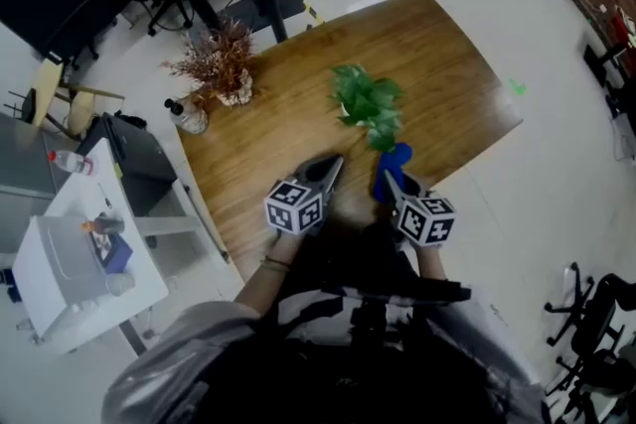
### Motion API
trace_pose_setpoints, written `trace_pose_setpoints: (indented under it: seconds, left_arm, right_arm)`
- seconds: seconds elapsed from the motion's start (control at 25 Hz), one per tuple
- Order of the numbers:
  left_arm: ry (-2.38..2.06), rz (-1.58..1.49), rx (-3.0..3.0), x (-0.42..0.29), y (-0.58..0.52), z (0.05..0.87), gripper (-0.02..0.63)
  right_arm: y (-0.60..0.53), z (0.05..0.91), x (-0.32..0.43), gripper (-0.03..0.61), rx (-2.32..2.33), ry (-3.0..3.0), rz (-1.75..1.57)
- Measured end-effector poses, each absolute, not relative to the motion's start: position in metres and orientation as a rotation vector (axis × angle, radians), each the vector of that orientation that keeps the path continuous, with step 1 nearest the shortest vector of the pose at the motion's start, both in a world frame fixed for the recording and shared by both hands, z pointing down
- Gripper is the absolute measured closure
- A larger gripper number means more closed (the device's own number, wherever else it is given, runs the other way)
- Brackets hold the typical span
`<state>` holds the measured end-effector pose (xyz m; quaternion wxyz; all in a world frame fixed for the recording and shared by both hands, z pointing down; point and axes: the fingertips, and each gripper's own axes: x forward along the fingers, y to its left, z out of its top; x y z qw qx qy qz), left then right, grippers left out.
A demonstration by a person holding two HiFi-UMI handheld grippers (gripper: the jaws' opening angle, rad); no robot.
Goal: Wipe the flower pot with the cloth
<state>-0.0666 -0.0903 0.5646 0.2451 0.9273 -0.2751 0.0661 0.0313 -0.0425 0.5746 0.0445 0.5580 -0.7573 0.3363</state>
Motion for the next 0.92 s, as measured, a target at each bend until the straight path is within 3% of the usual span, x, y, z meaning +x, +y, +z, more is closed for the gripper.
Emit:
trace_pose_setpoints:
  seconds: [0.92]
  left_arm:
    - [-0.757, 0.209, 2.504, -0.0683, -0.0910, 0.5734, 0.607]
  right_arm:
    - [-0.0459, 0.5764, 0.0207, 0.523, 1.631, -2.311, 0.998]
